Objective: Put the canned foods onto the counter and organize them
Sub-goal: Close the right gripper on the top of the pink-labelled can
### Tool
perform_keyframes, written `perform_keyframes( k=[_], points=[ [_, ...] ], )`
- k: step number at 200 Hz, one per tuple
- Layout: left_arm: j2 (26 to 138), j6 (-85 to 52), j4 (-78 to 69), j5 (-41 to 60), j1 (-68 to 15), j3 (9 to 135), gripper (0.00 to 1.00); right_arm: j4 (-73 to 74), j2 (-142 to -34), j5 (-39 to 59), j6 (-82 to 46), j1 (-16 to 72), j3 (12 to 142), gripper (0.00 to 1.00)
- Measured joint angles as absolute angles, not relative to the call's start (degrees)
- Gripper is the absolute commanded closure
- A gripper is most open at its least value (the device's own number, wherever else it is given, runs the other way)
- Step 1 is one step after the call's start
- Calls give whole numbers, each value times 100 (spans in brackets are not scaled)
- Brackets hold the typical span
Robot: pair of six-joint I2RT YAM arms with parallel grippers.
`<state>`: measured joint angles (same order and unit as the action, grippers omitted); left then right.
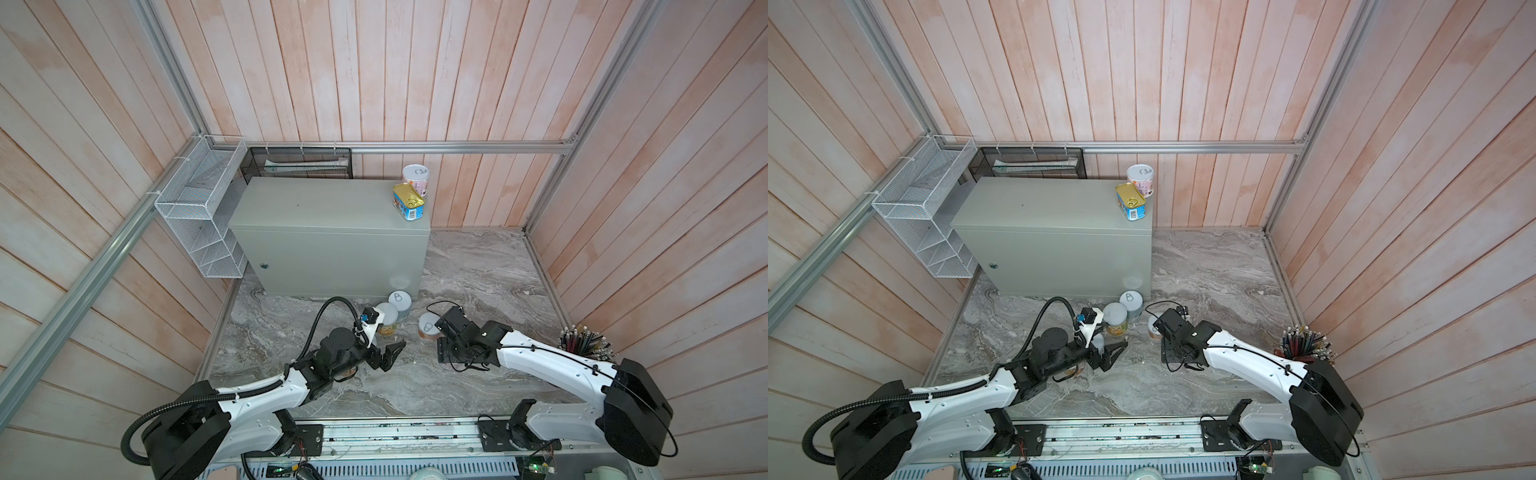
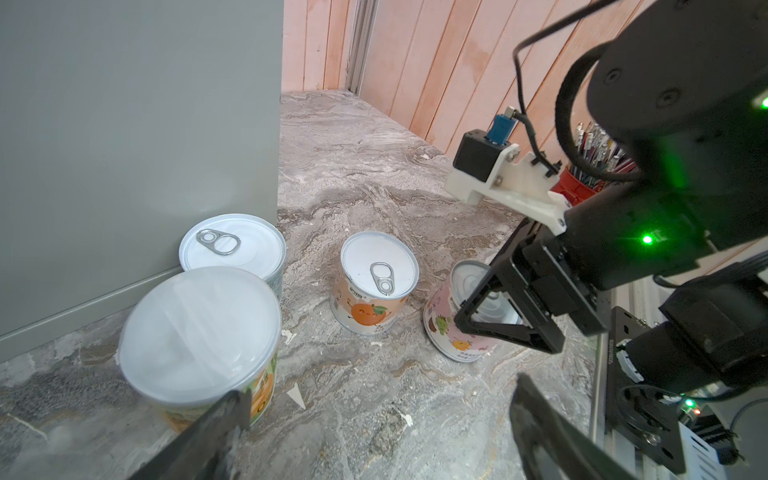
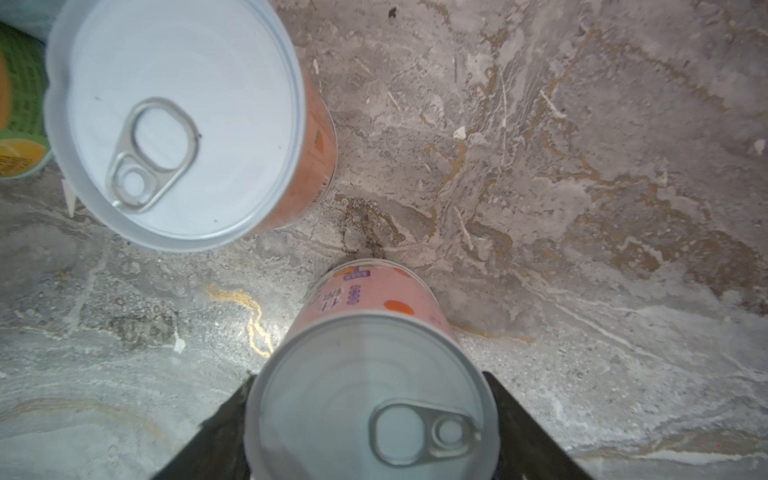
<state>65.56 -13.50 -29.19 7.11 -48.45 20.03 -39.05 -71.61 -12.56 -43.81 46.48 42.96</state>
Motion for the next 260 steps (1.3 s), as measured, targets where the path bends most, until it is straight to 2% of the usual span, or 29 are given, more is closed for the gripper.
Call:
perform_keyframes(
  k=[160,260],
  points=[
    [6805,-1253,-2912,930,-4882,2080,0,-3570,-6514,-945,-4198,4541,4121,33],
    [6759,-1122,-2958,847,-4932,2099,0,-3275,-6766,-360,-3719,4528,4493,35]
  ],
)
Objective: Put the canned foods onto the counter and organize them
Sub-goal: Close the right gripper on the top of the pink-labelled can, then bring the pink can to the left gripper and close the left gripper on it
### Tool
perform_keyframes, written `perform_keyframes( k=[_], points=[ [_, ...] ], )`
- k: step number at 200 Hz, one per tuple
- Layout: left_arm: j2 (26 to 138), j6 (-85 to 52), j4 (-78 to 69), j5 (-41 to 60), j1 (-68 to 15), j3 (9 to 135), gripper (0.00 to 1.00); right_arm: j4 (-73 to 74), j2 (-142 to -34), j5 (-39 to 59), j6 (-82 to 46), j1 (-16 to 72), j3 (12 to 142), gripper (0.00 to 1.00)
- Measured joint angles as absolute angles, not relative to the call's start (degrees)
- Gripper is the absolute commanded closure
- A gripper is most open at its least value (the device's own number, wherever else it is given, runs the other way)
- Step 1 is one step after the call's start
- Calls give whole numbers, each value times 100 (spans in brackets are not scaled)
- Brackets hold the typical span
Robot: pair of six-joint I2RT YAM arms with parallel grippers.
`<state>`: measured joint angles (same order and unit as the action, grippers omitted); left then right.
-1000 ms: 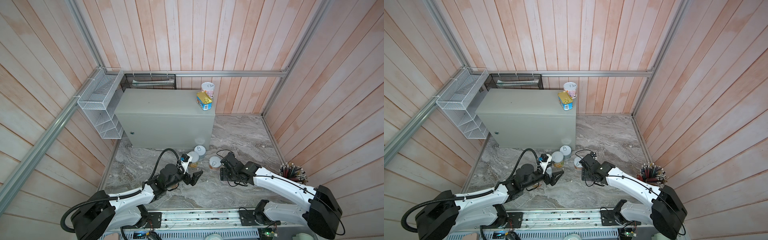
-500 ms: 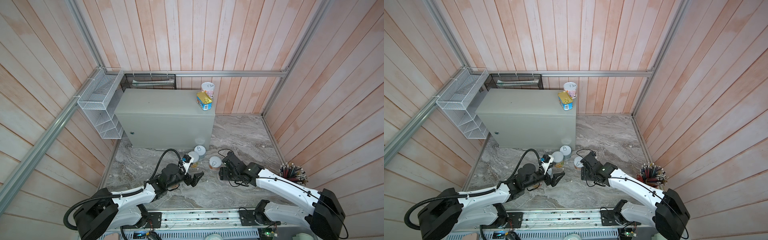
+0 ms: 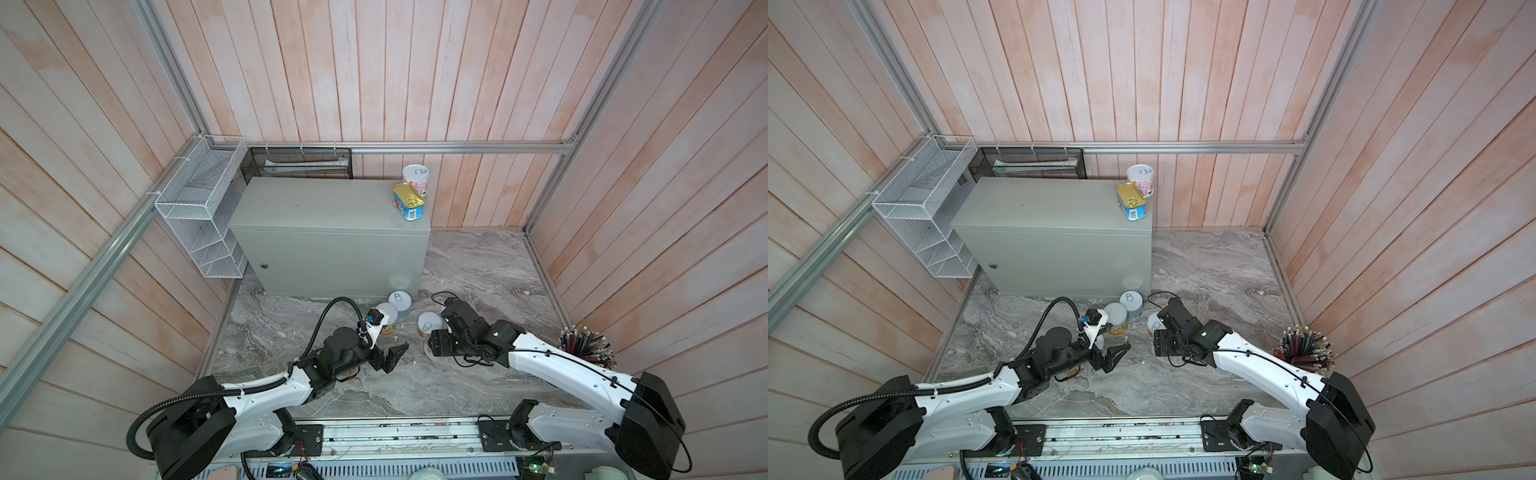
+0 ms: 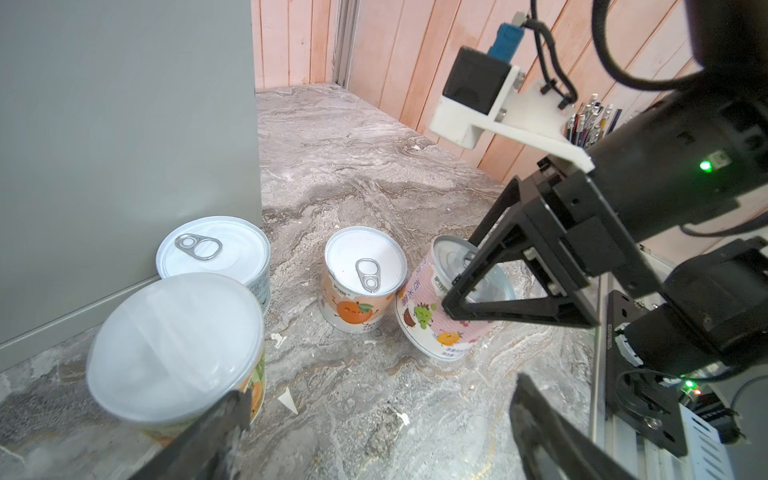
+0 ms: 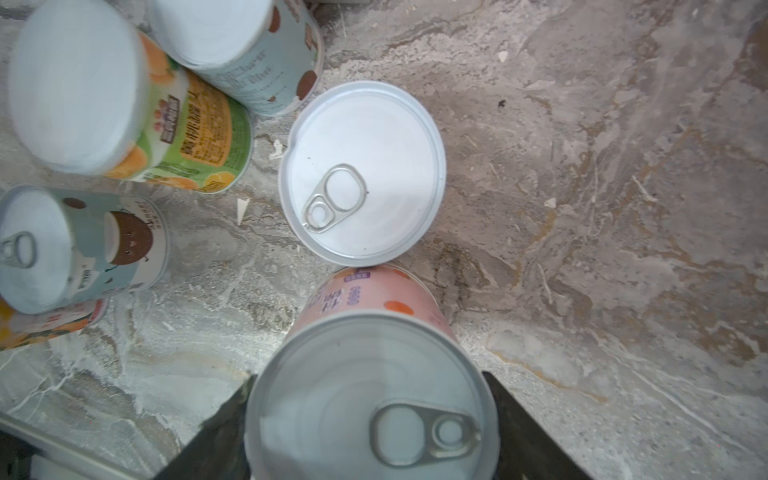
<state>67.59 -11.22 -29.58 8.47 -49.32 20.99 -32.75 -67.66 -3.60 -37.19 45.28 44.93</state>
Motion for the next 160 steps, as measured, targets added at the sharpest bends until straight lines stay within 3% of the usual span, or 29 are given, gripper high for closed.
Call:
perform_keyframes(
  k=[160],
  points=[
    [7279,-631,-3251,1269,-5413,2283,0,-3256,-6890,998,-3013,4392,5107,36]
  ],
)
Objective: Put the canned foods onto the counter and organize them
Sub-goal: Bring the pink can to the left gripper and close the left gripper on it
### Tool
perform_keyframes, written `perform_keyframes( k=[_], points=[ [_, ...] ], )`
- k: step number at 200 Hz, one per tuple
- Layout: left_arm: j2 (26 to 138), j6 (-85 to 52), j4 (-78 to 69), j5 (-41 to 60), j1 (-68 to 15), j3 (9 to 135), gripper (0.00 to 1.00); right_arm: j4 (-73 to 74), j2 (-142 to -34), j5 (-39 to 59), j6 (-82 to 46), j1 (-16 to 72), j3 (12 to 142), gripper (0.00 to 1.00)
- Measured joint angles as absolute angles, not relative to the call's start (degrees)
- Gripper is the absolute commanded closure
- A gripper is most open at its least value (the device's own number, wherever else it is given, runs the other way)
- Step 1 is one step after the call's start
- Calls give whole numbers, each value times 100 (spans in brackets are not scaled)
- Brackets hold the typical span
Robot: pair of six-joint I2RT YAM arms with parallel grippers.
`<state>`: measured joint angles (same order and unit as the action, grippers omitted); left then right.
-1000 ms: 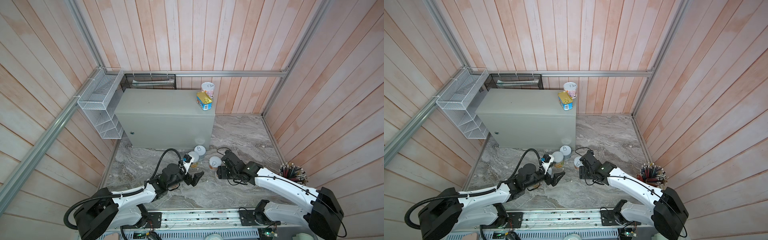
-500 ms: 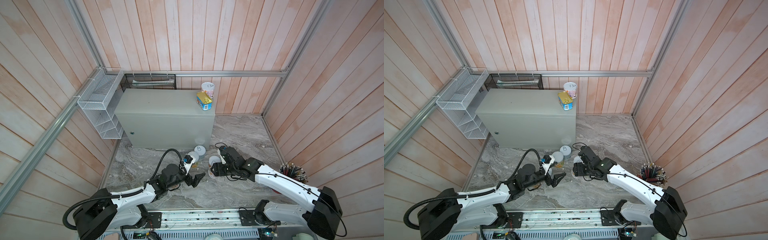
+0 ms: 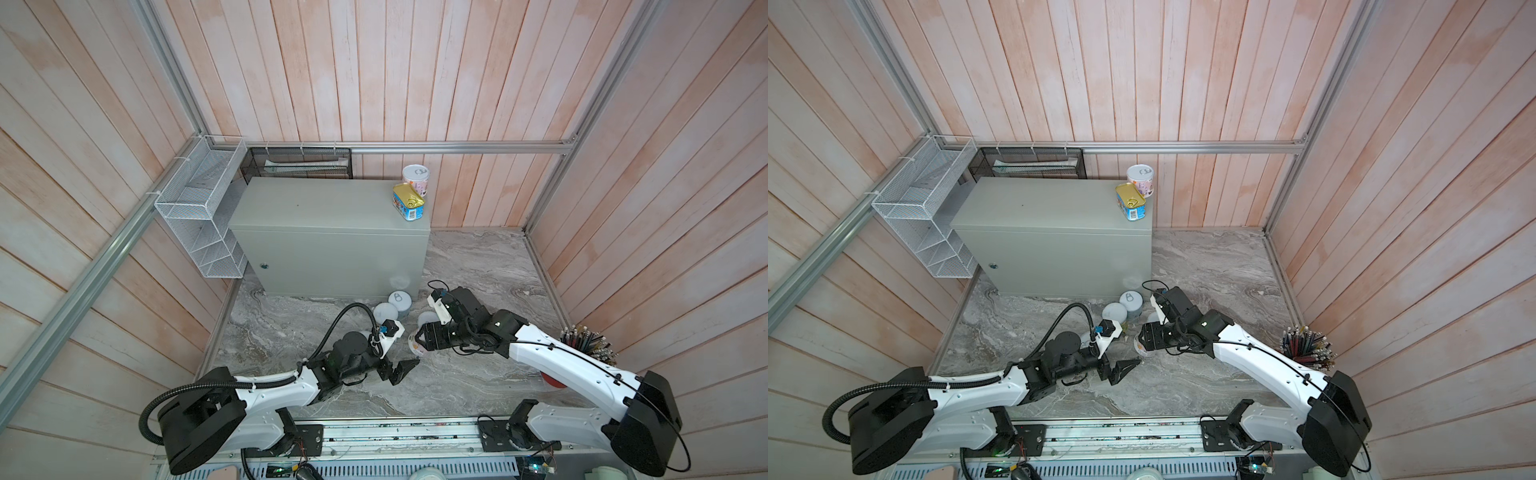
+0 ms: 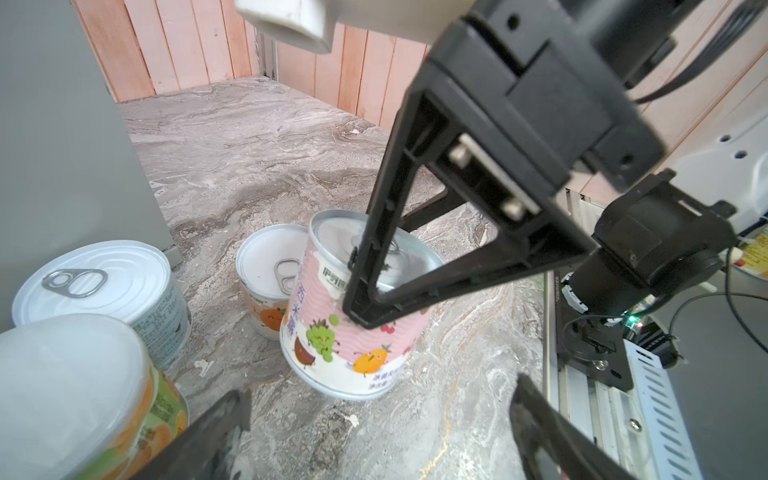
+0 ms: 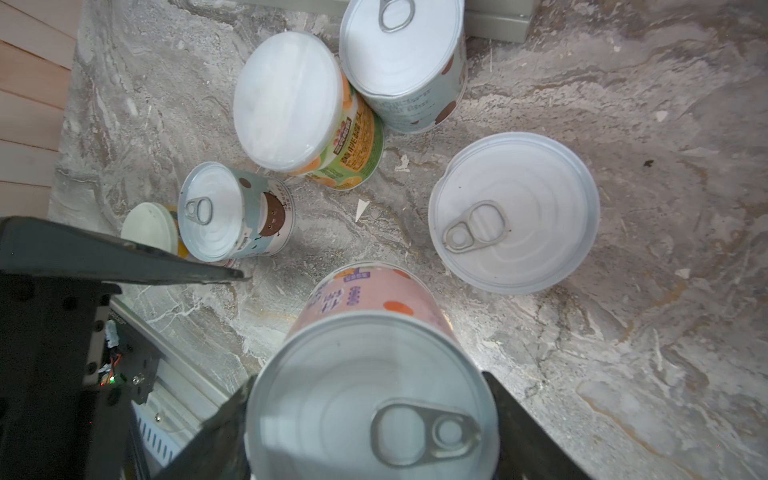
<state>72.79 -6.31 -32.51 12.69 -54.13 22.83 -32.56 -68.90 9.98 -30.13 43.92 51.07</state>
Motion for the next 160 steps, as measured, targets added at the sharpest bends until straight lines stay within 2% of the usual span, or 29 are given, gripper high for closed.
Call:
perform_keyframes(
  k=[160],
  points=[
    [7758,-596,-3485,1737,-5413,2707,0,-3288,-6508,1920,-2867,4322,5151,37]
  ],
)
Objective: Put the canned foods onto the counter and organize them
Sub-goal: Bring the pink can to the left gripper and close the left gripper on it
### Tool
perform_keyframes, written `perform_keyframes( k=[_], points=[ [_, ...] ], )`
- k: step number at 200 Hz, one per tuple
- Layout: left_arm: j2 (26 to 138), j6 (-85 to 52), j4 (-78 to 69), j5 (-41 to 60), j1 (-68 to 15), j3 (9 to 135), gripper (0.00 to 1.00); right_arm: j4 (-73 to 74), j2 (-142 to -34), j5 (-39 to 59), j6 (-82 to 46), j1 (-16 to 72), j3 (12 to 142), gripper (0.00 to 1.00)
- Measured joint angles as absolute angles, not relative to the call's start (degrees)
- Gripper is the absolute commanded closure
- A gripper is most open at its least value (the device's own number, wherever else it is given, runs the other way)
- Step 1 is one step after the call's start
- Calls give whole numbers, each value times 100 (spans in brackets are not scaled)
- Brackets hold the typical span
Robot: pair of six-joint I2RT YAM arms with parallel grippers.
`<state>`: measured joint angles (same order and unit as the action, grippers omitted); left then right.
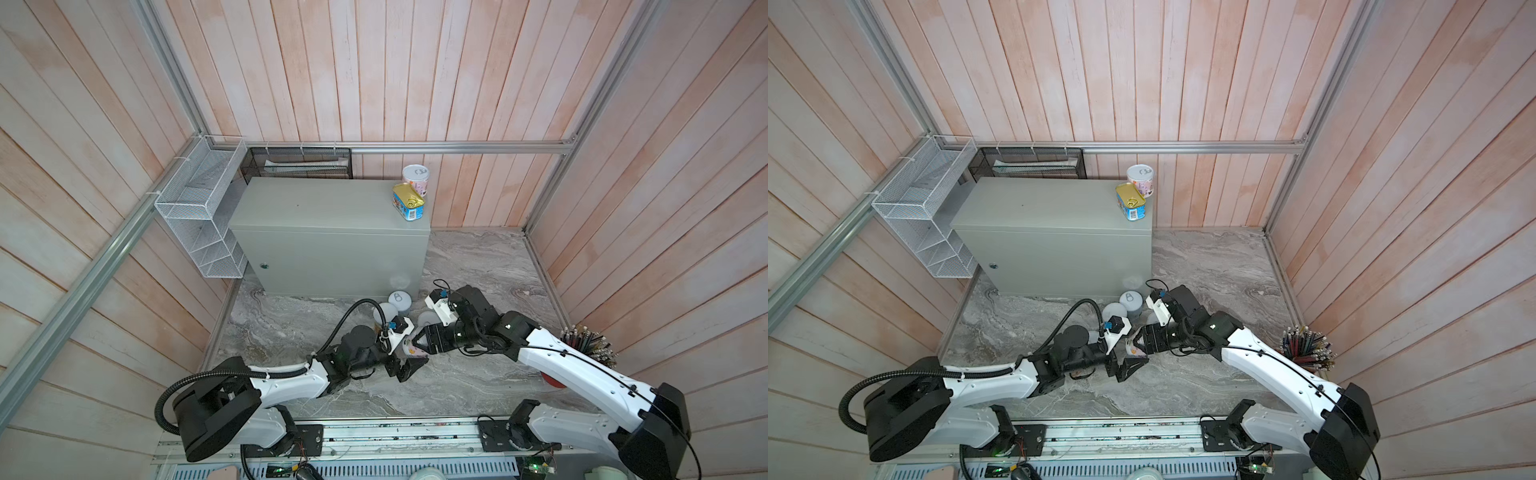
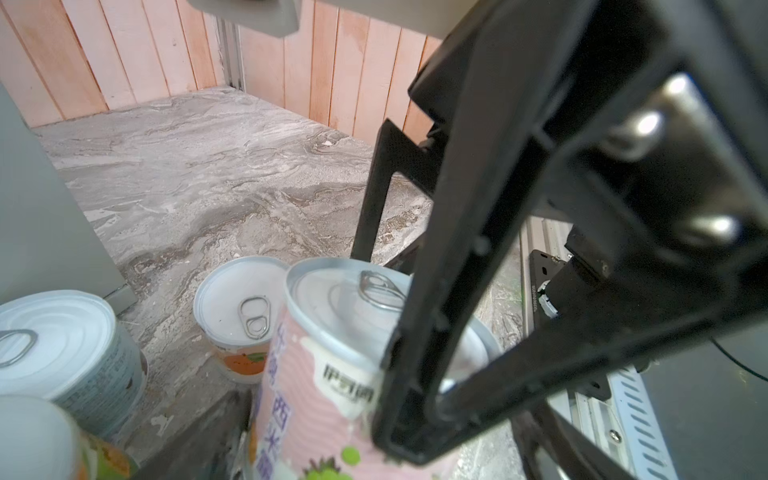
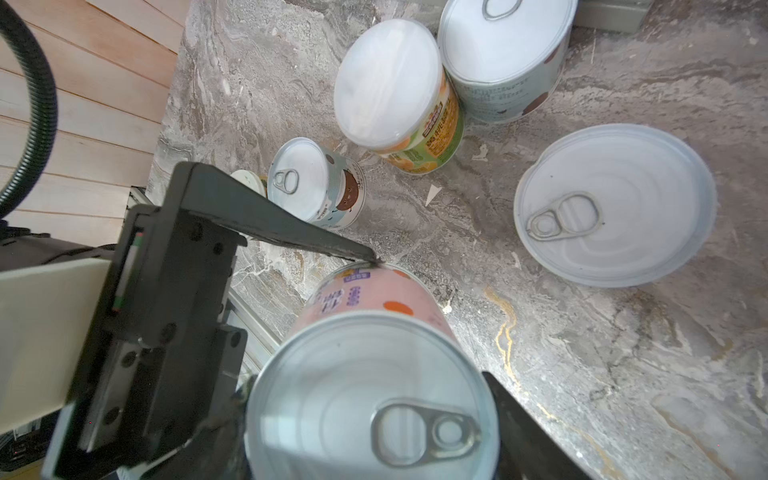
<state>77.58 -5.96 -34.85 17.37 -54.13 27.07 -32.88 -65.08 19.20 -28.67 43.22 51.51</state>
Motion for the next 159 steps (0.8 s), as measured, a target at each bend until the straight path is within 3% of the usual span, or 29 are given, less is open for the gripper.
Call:
perform_keyframes(
  k=[93,159],
  points=[
    [8099,-589,-3708,1870,-5411,2768,6,-3105,-6460,2226,-2945,4281,5127,38],
    [8128,-666,-3732,1922,-5402,2770,30,-2958,-6486,2307,-3000,4263,5122,38]
  ],
)
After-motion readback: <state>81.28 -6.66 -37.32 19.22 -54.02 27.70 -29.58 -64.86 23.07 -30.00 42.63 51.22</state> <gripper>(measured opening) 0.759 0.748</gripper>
